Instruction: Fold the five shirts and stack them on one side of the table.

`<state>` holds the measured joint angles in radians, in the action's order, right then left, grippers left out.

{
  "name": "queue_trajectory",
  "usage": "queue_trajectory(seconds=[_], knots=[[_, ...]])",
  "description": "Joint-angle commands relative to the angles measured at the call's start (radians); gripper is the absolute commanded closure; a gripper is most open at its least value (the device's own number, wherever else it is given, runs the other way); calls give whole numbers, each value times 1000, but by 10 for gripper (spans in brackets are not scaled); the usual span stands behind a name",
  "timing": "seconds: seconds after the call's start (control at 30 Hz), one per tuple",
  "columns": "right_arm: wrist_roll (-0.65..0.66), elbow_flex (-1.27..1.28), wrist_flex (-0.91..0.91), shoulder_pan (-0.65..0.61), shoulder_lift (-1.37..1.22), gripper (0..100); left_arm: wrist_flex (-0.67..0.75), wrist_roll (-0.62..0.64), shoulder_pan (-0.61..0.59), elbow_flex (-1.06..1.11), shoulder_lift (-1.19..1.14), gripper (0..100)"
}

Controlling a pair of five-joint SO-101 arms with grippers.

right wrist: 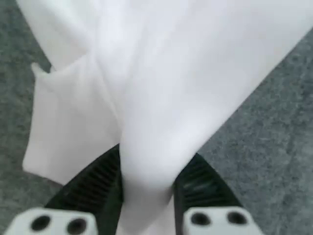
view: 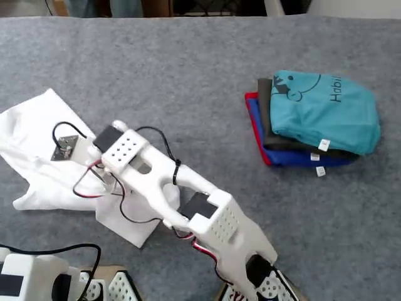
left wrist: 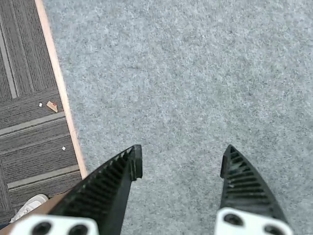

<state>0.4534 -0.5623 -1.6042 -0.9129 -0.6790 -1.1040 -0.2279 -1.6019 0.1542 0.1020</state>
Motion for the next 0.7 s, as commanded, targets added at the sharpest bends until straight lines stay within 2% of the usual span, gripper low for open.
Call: queue_trajectory(seconds=[0.0,0.17,0.37,0.57,0.67], knots=[[-6,-252,-167,5,94,941,-2,5,-7,-59,17,726],[-11,-386,-161,-2,300,942,-2,3,18,-50,17,726],[-92,-406,-160,-40,499,942,-3,9,99,-27,11,726],[-86,-300,-121,57,447,940,8,23,326,93,8,726],[-52,-225,-54,160,340,940,54,114,469,174,8,723]])
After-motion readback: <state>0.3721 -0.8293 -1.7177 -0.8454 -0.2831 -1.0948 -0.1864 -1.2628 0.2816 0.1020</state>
